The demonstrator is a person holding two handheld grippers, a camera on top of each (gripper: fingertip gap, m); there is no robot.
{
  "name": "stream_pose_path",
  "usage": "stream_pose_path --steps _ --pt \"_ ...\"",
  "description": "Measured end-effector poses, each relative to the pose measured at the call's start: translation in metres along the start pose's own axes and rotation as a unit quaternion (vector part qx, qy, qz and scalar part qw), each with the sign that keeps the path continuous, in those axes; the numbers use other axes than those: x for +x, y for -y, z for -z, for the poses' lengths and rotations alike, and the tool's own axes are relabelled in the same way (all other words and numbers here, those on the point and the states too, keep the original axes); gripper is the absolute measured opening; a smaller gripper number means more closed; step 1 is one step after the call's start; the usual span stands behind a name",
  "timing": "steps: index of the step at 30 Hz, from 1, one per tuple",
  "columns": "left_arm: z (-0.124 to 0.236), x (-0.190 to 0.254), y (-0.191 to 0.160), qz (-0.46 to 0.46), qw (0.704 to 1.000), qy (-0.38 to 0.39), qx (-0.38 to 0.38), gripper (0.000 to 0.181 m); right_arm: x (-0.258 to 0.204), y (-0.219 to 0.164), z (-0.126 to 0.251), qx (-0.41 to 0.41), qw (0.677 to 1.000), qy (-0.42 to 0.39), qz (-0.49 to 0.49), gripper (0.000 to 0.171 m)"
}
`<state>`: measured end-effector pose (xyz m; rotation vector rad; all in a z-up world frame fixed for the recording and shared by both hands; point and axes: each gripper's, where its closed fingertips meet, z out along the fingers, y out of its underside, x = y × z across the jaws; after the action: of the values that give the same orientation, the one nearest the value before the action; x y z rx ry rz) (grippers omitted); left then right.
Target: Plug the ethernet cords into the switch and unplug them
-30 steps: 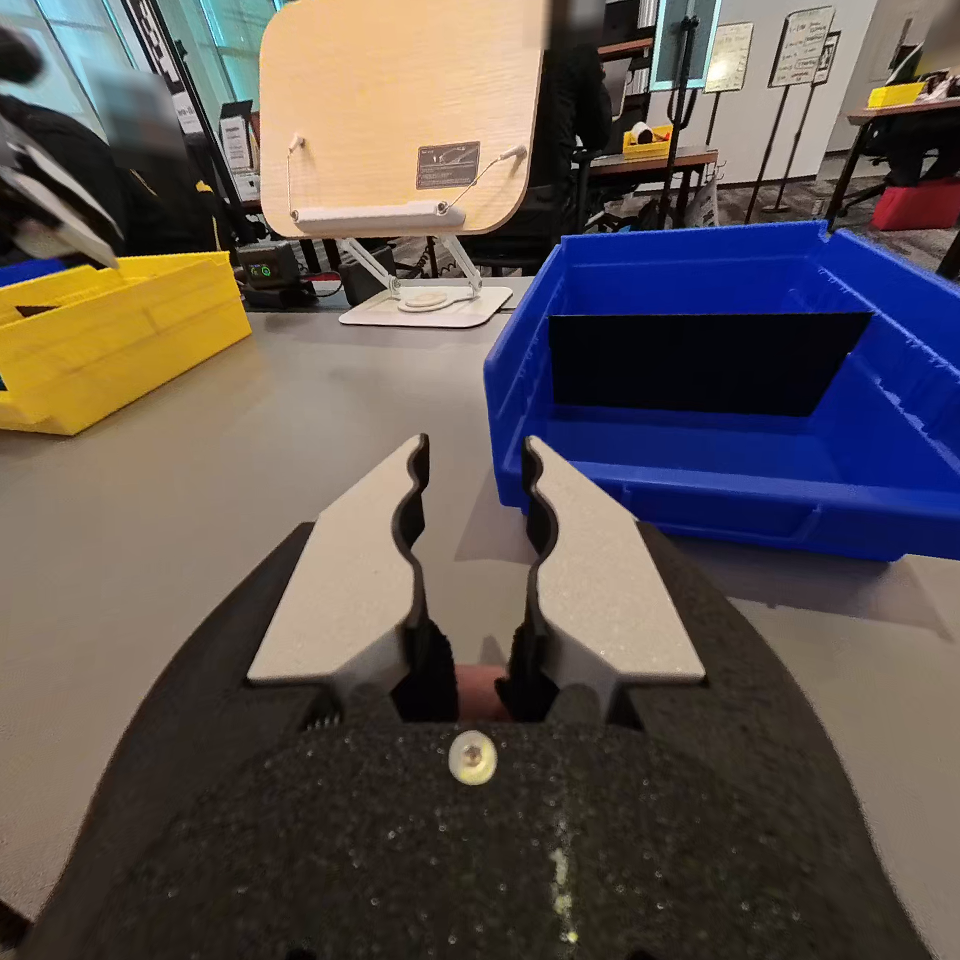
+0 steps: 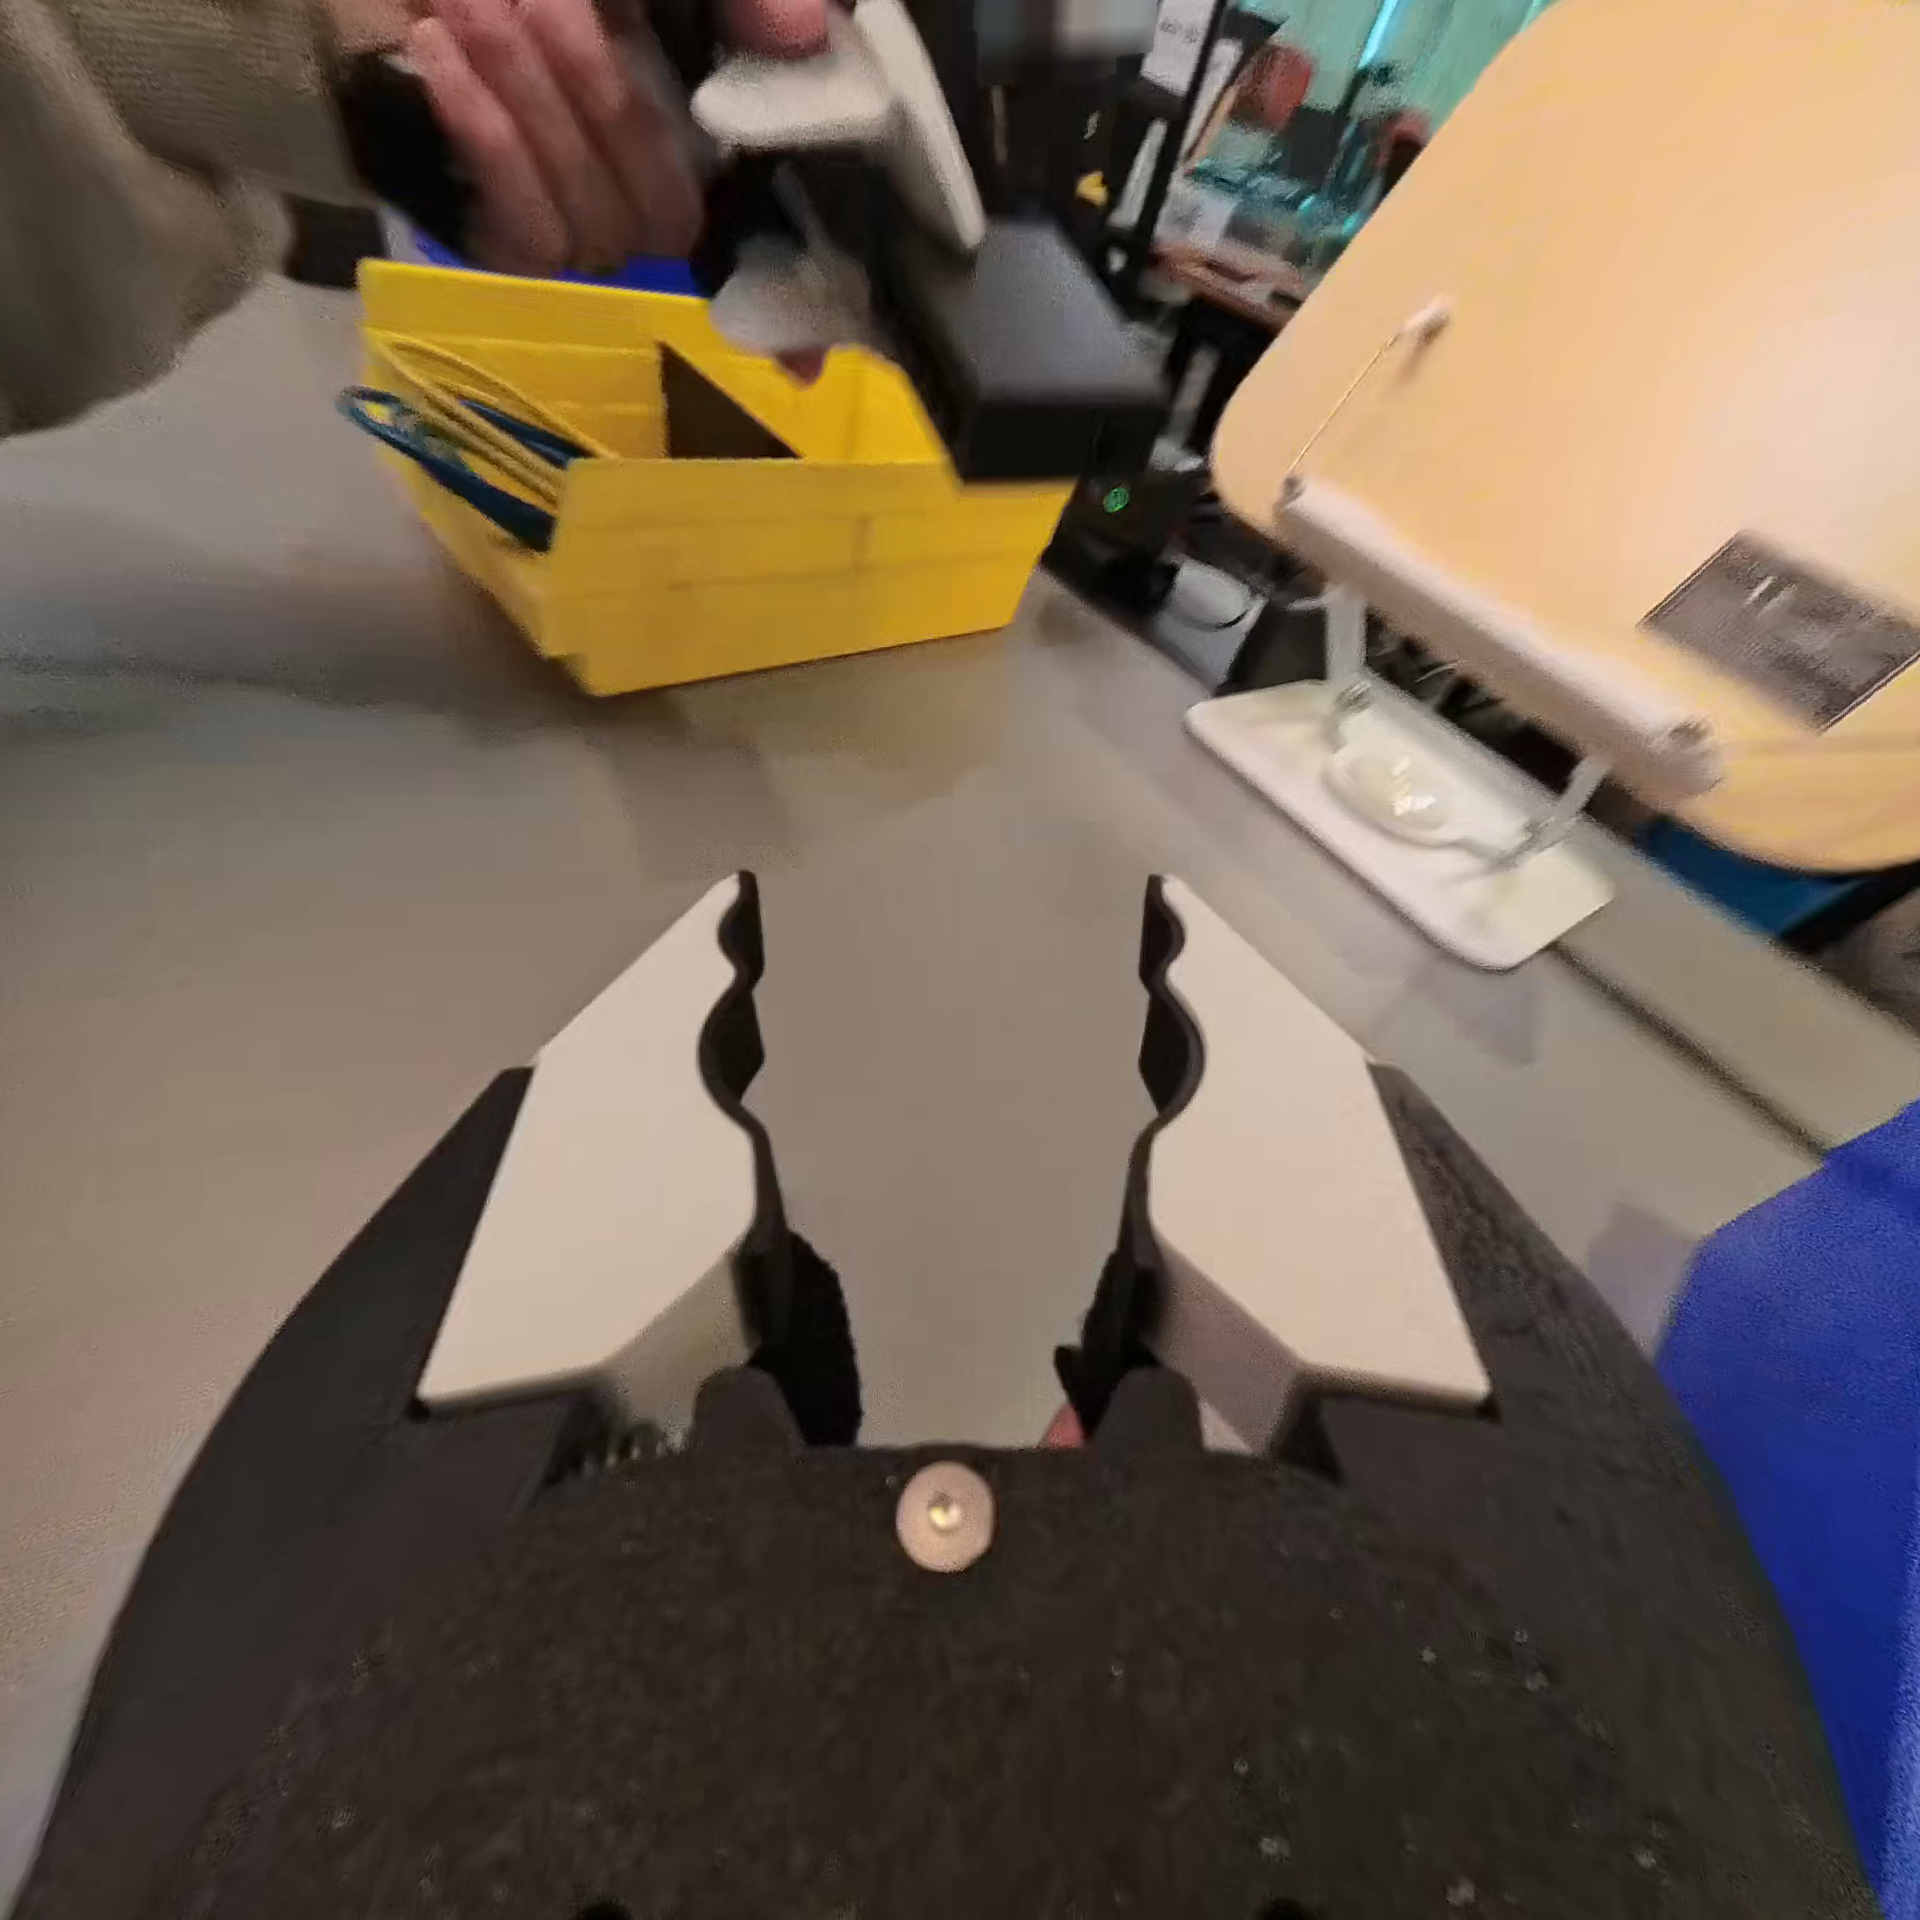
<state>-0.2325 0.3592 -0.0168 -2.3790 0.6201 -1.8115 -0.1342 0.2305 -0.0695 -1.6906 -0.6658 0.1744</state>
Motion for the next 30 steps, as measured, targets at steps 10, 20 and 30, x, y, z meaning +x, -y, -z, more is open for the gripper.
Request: stream_pose_path --steps 10,20,30 --pt "-0.048 -0.026 -0.066 -0.495 0.808 0.273 -0.164 0.027 -0.008 0.021 -0.033 -0.01 0.99 0.118 -0.079 0.067" --pt "-0.068 -0.024 -0.116 -0.639 0.645 0.272 -0.319 0.027 -0.047 -0.005 -0.055 -0.118 0.957 0.264 0.012 0.031" --pt "-0.055 -0.002 -0.105 -0.51 0.84 0.154 -0.101 0.057 -0.001 0.039 -0.017 0.115 0.95 0.249 -0.151 0.027"
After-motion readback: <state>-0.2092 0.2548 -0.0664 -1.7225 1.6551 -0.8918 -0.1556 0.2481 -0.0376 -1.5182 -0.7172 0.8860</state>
